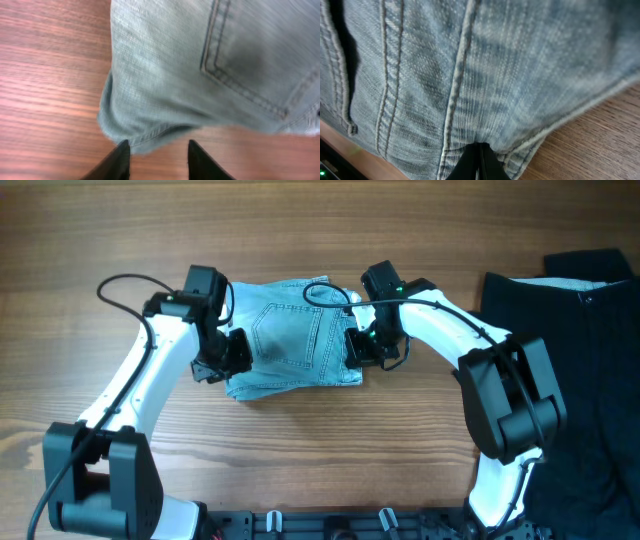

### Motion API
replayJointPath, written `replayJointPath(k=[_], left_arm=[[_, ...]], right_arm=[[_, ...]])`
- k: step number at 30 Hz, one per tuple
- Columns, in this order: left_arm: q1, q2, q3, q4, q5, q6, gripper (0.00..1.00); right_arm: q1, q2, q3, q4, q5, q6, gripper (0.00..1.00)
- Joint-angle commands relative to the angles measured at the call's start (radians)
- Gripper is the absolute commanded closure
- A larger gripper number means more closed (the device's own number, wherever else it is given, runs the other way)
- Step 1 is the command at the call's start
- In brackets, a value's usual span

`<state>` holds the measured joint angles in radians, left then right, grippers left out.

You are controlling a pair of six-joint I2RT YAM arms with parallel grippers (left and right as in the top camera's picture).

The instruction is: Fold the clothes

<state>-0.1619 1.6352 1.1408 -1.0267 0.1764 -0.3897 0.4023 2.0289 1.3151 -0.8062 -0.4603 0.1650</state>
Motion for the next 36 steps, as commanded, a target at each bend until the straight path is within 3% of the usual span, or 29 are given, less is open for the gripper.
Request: replayJointPath(k=[1, 2, 4, 8, 11, 14, 17, 21, 24, 27, 29, 33, 36], left_arm=[[0.003, 0.003, -0.114, 0.087, 0.058, -0.038, 0.89], [0.002, 0.004, -0.156, 0.127, 0.08, -0.038, 0.96], [0.004, 0.007, -0.248, 0.229, 0.079, -0.081, 0.96], [0.04, 0.039, -0.364, 0.36, -0.086, -0.311, 0.96], [0.115, 0.04, -0.362, 0.402, -0.188, -0.348, 0.96], [0.233, 0.04, -0.289, 0.429, -0.184, -0.251, 0.96], [0.324, 0.04, -0.159, 0.411, -0.064, -0.103, 0.96], [0.349, 0.04, 0.014, 0.297, 0.035, 0.002, 0.93], [0.349, 0.034, 0.114, 0.135, 0.131, 0.043, 0.88], [0.341, 0.018, 0.131, -0.028, 0.22, 0.046, 0.67], [0.331, 0.018, 0.117, -0.112, 0.22, 0.045, 0.62], [0.309, 0.018, 0.048, -0.159, 0.258, 0.045, 0.53], [0.298, 0.018, -0.031, -0.127, 0.284, 0.01, 0.45]], right_arm=[[0.003, 0.023, -0.014, -0.003, 0.022, 0.033, 0.95], [0.003, 0.023, -0.014, -0.008, 0.022, 0.033, 0.95], [0.003, 0.022, -0.014, -0.012, 0.021, 0.024, 0.95], [0.004, -0.022, -0.014, -0.05, 0.021, 0.005, 0.96], [0.007, -0.103, -0.014, -0.087, 0.019, -0.018, 0.95], [0.007, -0.208, -0.014, -0.094, 0.009, -0.034, 0.94], [0.007, -0.286, -0.014, -0.057, -0.027, -0.035, 0.9], [0.031, -0.285, -0.014, 0.056, -0.103, -0.087, 0.88], [0.051, -0.245, -0.014, 0.154, -0.11, -0.074, 0.89], [0.055, -0.152, -0.014, 0.243, -0.111, 0.042, 0.89], [0.055, -0.08, -0.014, 0.269, -0.111, 0.153, 0.88], [0.055, 0.052, -0.014, 0.274, -0.206, 0.299, 0.88], [0.055, 0.075, -0.014, 0.275, -0.237, 0.317, 0.88]])
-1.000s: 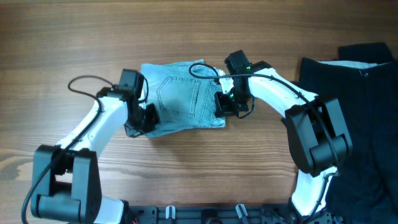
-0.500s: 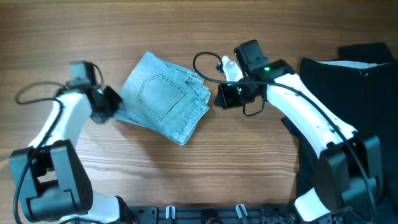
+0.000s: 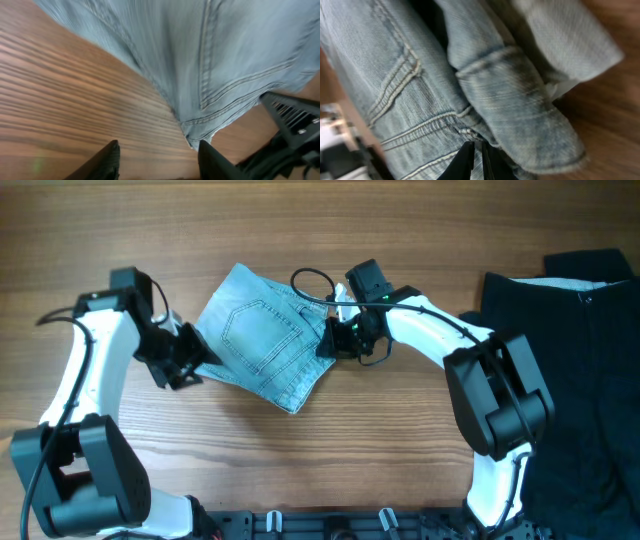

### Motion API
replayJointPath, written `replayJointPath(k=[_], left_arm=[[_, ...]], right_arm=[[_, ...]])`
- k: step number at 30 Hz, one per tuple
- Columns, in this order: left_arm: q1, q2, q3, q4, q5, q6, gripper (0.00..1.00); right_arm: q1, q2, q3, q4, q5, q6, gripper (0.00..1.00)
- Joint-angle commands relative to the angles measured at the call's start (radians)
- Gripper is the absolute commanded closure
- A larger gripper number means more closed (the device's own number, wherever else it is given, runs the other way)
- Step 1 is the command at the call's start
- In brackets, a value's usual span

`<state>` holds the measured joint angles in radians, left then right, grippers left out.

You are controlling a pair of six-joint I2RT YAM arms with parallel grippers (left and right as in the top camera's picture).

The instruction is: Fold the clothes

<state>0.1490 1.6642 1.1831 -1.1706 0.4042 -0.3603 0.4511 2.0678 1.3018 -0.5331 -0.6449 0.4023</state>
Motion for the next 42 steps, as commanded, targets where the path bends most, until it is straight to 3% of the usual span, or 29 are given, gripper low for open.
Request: replayJointPath(k=[1, 5, 7, 10, 17, 21, 25, 29, 32, 38, 42], left_arm=[[-0.013, -0.011, -0.119, 0.053, 0.057, -0.051, 0.39], [-0.011, -0.011, -0.286, 0.279, 0.122, -0.171, 0.23], [-0.011, -0.011, -0.381, 0.424, 0.153, -0.262, 0.2], [-0.012, -0.011, -0.496, 0.663, 0.156, -0.403, 0.0], [-0.027, 0.01, -0.646, 1.026, 0.167, -0.509, 0.0], [-0.058, 0.074, -0.652, 1.089, 0.161, -0.512, 0.02], [-0.066, 0.111, -0.651, 1.204, 0.182, -0.512, 0.18], [-0.066, 0.111, -0.651, 1.363, 0.198, -0.55, 0.57], [-0.066, 0.11, -0.649, 1.398, 0.216, -0.537, 0.82], [-0.062, 0.047, -0.569, 1.381, 0.373, -0.507, 0.96], [-0.005, -0.063, -0.445, 1.308, 0.418, -0.507, 0.96]], right_arm=[[0.006, 0.036, 0.001, 0.001, -0.053, 0.082, 0.88], [0.006, 0.036, 0.002, 0.002, -0.051, 0.091, 0.88], [0.006, 0.036, 0.002, 0.001, -0.051, 0.091, 0.88], [0.006, 0.036, 0.002, 0.002, -0.051, 0.088, 0.88], [0.006, 0.036, 0.001, 0.009, -0.051, 0.086, 0.87], [0.006, 0.036, 0.002, 0.009, -0.051, 0.087, 0.87], [0.006, 0.036, 0.001, 0.01, -0.051, 0.087, 0.87], [0.006, 0.036, 0.002, 0.01, -0.052, 0.087, 0.87], [0.006, 0.035, 0.002, 0.009, -0.056, 0.067, 0.91], [-0.006, -0.149, 0.035, -0.07, -0.072, -0.142, 0.92], [-0.038, -0.359, 0.037, -0.108, 0.14, -0.148, 0.89]])
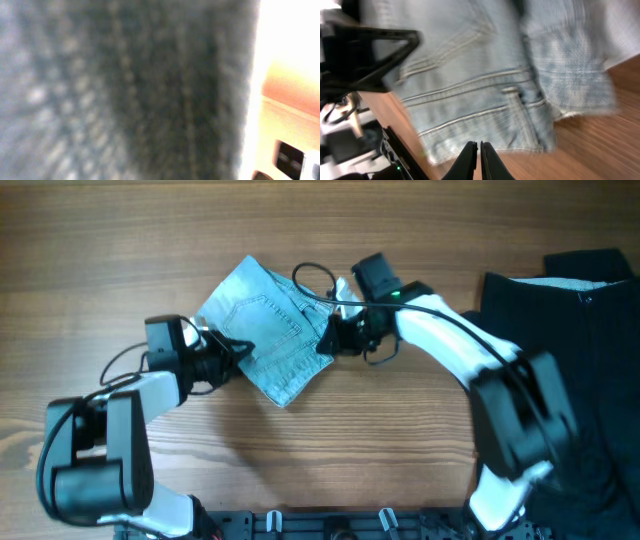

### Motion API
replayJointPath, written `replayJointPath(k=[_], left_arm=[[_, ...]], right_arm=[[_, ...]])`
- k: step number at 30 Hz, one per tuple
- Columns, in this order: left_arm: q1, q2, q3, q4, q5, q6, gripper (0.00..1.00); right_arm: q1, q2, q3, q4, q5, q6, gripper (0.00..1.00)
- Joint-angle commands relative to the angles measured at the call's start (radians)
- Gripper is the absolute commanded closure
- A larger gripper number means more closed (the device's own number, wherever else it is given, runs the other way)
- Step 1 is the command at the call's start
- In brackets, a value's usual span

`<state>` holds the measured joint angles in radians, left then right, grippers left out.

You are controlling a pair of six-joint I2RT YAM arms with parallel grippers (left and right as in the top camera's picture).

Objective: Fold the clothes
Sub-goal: 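Carry the folded jeans with the left gripper to the upper-left corner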

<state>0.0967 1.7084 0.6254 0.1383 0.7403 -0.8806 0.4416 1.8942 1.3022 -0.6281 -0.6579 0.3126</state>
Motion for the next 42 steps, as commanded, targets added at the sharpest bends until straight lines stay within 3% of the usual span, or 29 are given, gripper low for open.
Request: replayJointPath(k=[1, 7, 10, 16, 18, 19, 22, 24, 28, 31, 36, 39, 42], left_arm=[[0.068, -0.124, 0.14, -0.001, 0.082, 0.013, 0.96], [0.239, -0.11, 0.276, 0.064, 0.058, 0.043, 0.96], [0.301, -0.019, 0.286, 0.235, 0.031, 0.039, 0.96], [0.402, 0.204, 0.307, 0.252, -0.021, 0.134, 0.96], [0.458, 0.261, 0.307, 0.25, -0.027, 0.137, 0.92], [0.479, 0.27, 0.307, 0.239, -0.027, 0.138, 0.86], [0.54, 0.272, 0.307, 0.217, -0.023, 0.144, 0.31], [0.569, 0.272, 0.311, 0.217, -0.009, 0.144, 0.01], [0.586, 0.269, 0.311, 0.208, 0.126, 0.144, 0.0], [0.586, 0.247, 0.311, 0.115, 0.196, 0.146, 0.0], [0.586, 0.011, 0.314, -0.16, 0.213, 0.384, 0.01], [0.564, -0.233, 0.358, -0.364, 0.203, 0.527, 0.01], [0.499, -0.444, 0.444, -0.603, 0.034, 0.676, 0.0]], right_arm=[[-0.036, -0.22, 0.037, -0.018, 0.187, -0.059, 0.88], [-0.06, -0.288, 0.037, -0.028, 0.221, -0.058, 0.88], [-0.06, -0.279, 0.035, -0.023, 0.245, -0.058, 0.88], [-0.06, -0.279, 0.035, -0.038, 0.266, -0.059, 0.88], [-0.06, -0.279, 0.035, -0.056, 0.267, -0.059, 0.88], [-0.06, -0.279, 0.035, -0.062, 0.27, -0.059, 0.88], [-0.06, -0.279, 0.035, -0.066, 0.269, -0.058, 0.87], [-0.06, -0.279, 0.035, -0.065, 0.27, -0.058, 0.87], [-0.06, -0.28, 0.035, -0.068, 0.277, -0.059, 0.86], [-0.06, -0.284, 0.035, -0.084, 0.277, -0.059, 0.86], [-0.06, -0.372, 0.059, -0.148, 0.331, -0.046, 0.82], [-0.06, -0.483, 0.115, -0.215, 0.551, 0.016, 0.81], [-0.06, -0.599, 0.18, -0.259, 0.692, 0.029, 0.77]])
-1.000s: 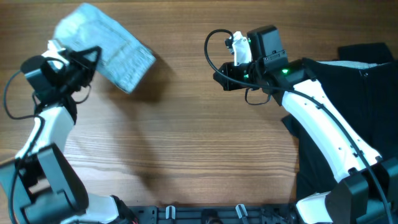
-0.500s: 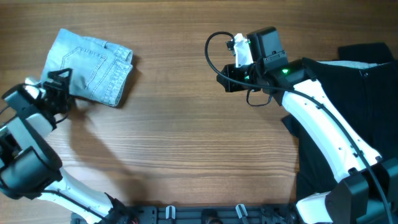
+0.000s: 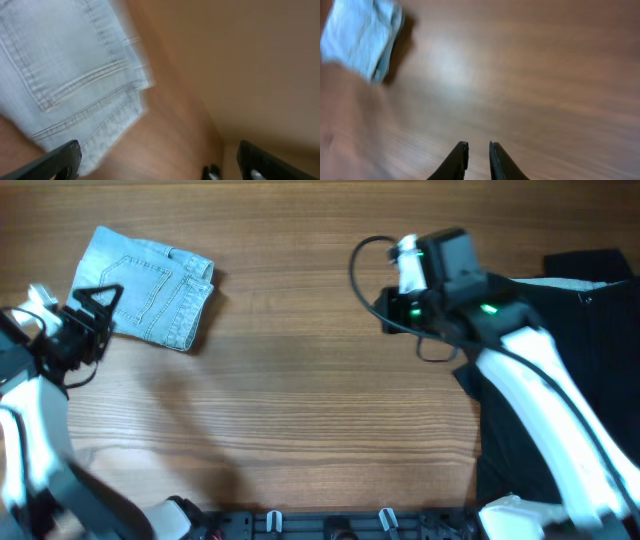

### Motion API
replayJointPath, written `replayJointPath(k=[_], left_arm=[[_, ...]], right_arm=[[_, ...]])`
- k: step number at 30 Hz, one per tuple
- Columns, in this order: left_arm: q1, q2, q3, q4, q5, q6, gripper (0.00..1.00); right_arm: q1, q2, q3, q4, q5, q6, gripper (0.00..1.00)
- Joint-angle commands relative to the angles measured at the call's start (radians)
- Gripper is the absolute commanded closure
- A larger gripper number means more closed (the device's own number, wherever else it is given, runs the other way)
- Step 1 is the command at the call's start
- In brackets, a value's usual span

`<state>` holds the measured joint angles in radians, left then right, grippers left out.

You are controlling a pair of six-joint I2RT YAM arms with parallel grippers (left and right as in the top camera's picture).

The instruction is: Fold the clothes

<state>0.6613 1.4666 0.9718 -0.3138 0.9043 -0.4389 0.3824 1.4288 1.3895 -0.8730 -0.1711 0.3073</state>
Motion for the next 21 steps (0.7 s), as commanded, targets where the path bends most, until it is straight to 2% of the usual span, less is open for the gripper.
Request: replayJointPath(k=[1, 2, 4, 6, 7, 8, 9, 14, 21], left_arm=[[-0.101, -0.267, 0.135, -0.231, -0.233, 0.275, 0.0], [-0.143, -0.325, 0.172, -0.302, -0.318, 0.317, 0.0], [-0.218, -0.409, 0.228, -0.401, -0.396, 0.366, 0.0], [-0.284, -0.475, 0.254, -0.459, -0.402, 0.396, 0.0], [-0.307, -0.498, 0.255, -0.481, -0.403, 0.406, 0.0], [-0.332, -0.521, 0.255, -0.512, -0.414, 0.41, 0.0], [-0.348, -0.533, 0.255, -0.539, -0.438, 0.409, 0.0], [-0.378, -0.528, 0.255, -0.665, -0.61, 0.409, 0.0], [-0.378, -0.462, 0.255, -0.675, -0.607, 0.402, 0.0]], right_arm=[[0.0, -0.179, 0.114, -0.018, 0.217, 0.032, 0.76], [0.0, -0.222, 0.127, -0.019, 0.216, 0.032, 0.72], [0.0, -0.3, 0.132, -0.019, 0.217, 0.031, 0.6], [0.0, -0.381, 0.132, -0.039, 0.216, 0.012, 0.48], [0.0, -0.41, 0.132, -0.049, 0.216, -0.011, 0.39], [0.0, -0.441, 0.132, -0.066, 0.216, -0.035, 0.18], [0.0, -0.471, 0.132, -0.09, 0.217, -0.046, 0.0], [0.0, -0.539, 0.131, -0.138, 0.216, -0.043, 0.0], [0.0, -0.534, 0.127, -0.142, 0.216, -0.042, 0.0]])
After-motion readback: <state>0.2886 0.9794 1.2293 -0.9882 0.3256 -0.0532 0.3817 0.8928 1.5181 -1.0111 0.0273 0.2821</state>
